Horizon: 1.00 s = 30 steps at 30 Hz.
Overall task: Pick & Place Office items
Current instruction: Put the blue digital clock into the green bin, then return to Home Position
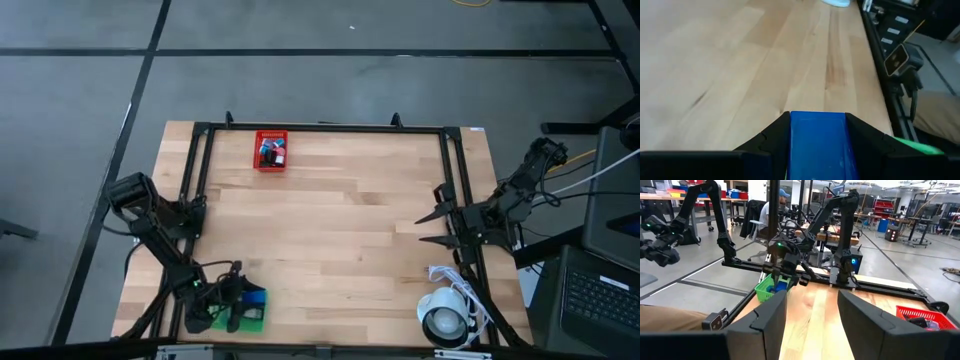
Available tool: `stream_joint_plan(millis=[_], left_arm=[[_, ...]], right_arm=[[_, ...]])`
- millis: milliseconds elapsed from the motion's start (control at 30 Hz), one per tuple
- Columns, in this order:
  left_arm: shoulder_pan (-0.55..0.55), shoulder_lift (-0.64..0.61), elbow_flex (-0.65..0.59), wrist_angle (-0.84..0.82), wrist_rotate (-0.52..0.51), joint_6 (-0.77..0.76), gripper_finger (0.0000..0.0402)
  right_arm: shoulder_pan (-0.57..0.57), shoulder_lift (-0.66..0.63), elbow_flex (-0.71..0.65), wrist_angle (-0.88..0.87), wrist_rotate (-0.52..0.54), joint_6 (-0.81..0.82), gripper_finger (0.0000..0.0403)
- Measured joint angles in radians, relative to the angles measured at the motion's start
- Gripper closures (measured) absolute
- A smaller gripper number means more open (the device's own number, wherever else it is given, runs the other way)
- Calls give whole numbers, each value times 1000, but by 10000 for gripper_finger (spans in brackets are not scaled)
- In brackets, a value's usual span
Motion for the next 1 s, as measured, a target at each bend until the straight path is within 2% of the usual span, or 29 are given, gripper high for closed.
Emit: stream_joint_plan(millis=[67,200,267,400,500,600,800,900,1000], left_arm=[[-3,-1,-19,20,27,-32,252],[-16,0,-24,19,17,-79,252],[-14,0,-24,25,10,-89,225],[-14,0,-17,29,10,-80,145],[-14,0,-6,37,13,-48,126],[-16,0,7,64,12,14,144],[-22,0,19,92,6,72,228],[-37,0,19,128,-57,114,260],[-51,0,19,212,-161,243,279]], right_arm=[[0,6,0,0,5,15,220],[0,19,0,5,5,25,220],[0,25,0,15,5,25,220],[0,34,0,30,8,24,220],[0,34,0,30,8,22,220],[0,34,0,30,8,19,220],[0,34,0,30,8,13,220],[0,34,0,30,8,4,220],[0,34,0,30,46,-2,220]])
